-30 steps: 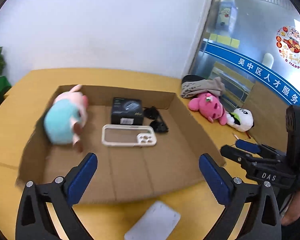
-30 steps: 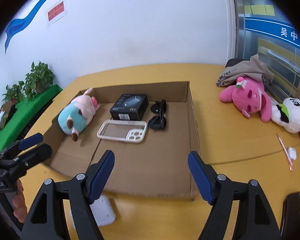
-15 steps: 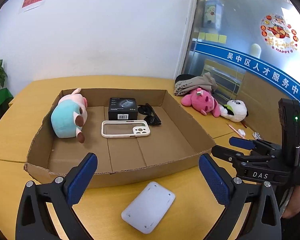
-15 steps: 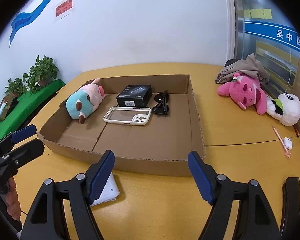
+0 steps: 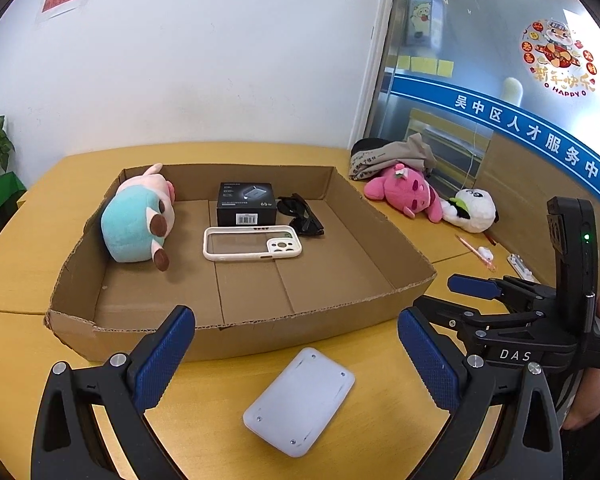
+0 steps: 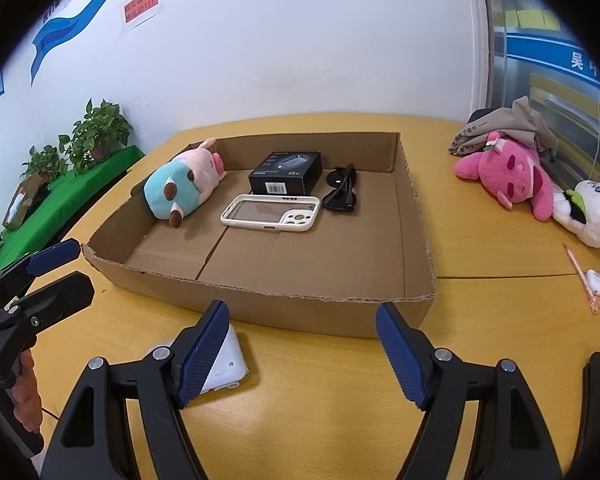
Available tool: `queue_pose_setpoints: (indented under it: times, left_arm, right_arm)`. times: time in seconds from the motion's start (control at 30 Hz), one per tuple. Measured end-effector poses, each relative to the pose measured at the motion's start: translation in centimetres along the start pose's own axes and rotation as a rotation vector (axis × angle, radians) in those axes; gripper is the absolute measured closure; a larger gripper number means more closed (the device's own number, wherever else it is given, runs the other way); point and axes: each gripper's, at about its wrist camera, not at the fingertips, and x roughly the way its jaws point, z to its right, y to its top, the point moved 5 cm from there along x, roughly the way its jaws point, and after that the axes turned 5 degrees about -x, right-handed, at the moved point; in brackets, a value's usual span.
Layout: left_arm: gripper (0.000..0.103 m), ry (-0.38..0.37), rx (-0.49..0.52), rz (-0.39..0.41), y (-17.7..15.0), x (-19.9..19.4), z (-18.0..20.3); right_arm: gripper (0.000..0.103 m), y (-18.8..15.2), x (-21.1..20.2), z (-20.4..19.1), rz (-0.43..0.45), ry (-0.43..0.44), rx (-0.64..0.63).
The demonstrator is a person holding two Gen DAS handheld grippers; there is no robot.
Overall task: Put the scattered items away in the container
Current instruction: 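Move both grippers to the white folding phone stand on the table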
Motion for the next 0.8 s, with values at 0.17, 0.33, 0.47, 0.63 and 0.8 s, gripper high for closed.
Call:
queue_pose_setpoints:
  times: [0.17, 0.33, 0.47, 0.63, 0.8]
  left_arm:
    - [0.000, -0.038, -0.008, -0.061, -1.7, 0.9, -0.9]
    - [0.000, -0.104, 0.001, -0.155, -4.0, 2.8, -1.6]
    - [0.000, -0.201, 0.019, -0.235, -5.9, 4.7, -2.2]
    - [0.000, -0.291, 0.077, -0.319, -7.4, 6.4, -2.4]
    - [0.001, -0.292, 0.191, -0.381, -8.6, 7.7, -2.1]
  right_arm:
    - [0.027, -2.3, 2.1, -0.6, -0.092, 0.151, 0.028]
    - [0.027, -5.7, 5.1, -2.1, -0.221, 0.280, 0.052]
    - [0.027, -7.3, 5.9, -3.3, -0.261, 0.409, 0.151]
    - [0.029, -8.3, 6.3, -3.9, -0.292, 0.521, 0.314]
    - [0.029, -7.6, 7.2, -3.0, -0.263, 0.562, 0.480]
